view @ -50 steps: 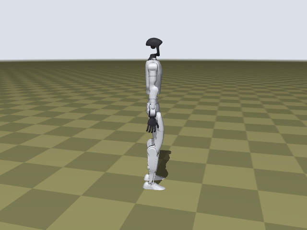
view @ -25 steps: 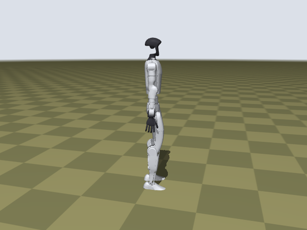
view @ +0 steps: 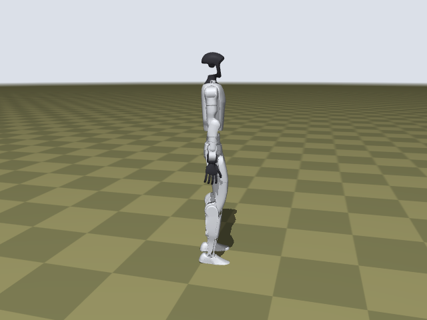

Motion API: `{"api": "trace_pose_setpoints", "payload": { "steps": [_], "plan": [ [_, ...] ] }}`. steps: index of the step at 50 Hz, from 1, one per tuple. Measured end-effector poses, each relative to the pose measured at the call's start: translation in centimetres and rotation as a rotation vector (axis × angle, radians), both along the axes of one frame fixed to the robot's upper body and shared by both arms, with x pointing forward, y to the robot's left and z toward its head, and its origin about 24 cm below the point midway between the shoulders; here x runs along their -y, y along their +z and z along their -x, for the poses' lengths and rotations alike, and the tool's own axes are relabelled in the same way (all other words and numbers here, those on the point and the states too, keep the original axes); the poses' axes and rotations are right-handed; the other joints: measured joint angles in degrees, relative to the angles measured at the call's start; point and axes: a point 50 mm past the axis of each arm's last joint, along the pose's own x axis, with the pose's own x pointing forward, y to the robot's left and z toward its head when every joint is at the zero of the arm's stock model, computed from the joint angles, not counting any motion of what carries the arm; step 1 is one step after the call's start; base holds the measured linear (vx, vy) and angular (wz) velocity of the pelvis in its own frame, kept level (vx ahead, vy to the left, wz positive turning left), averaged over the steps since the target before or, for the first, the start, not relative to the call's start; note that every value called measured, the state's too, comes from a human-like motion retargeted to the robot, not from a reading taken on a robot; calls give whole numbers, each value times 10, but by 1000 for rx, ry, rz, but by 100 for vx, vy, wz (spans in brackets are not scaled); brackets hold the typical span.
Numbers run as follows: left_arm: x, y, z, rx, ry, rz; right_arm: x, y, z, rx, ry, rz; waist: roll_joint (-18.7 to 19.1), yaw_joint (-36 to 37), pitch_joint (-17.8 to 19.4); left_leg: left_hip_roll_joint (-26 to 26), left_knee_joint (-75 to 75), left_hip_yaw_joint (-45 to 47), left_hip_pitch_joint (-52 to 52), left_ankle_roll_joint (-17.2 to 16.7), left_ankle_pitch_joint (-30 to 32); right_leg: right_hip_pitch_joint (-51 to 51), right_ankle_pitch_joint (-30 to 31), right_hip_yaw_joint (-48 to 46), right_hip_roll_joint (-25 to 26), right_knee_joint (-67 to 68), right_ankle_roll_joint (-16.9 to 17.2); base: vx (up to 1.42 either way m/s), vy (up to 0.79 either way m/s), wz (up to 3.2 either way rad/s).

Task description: In place motions

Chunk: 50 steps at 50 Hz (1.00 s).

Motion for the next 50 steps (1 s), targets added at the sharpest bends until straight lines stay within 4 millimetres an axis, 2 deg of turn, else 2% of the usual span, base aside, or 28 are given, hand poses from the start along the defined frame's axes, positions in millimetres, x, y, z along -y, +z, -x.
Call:
{"api": "trace_pose_setpoints", "payload": {
  "steps": [8, 20, 35, 50],
  "plan": [
    [-1, 0, 2, -11, -12, -12, 0, 0, 6, -18, -12, -9, -2, -3, -9, 0, -7, 0, 0, 1, -2, -2, -1, 0, 1, -1, -1, 0, 0, 0],
    [1, 0, -6, 15, -24, -15, 2, 1, 5, -14, -6, -13, -3, -8, -10, -3, -15, -8, 6, 1, -1, 3, -2, -6, -2, -2, -2, 0, 0, 0],
    [2, 0, -2, 9, 4, -29, -3, 0, 2, -3, -26, -28, 0, -12, -16, -4, -17, -10, 9, 5, -9, 5, -4, -6, -2, -2, -2, 0, 0, 0],
    [0, 0, 1, -4, 11, -37, 2, 1, 4, -26, -29, -24, -2, -11, -15, -5, -18, -13, 10, 8, -13, 7, -4, -8, -4, -2, -2, 0, 0, 0]
  ]
}}
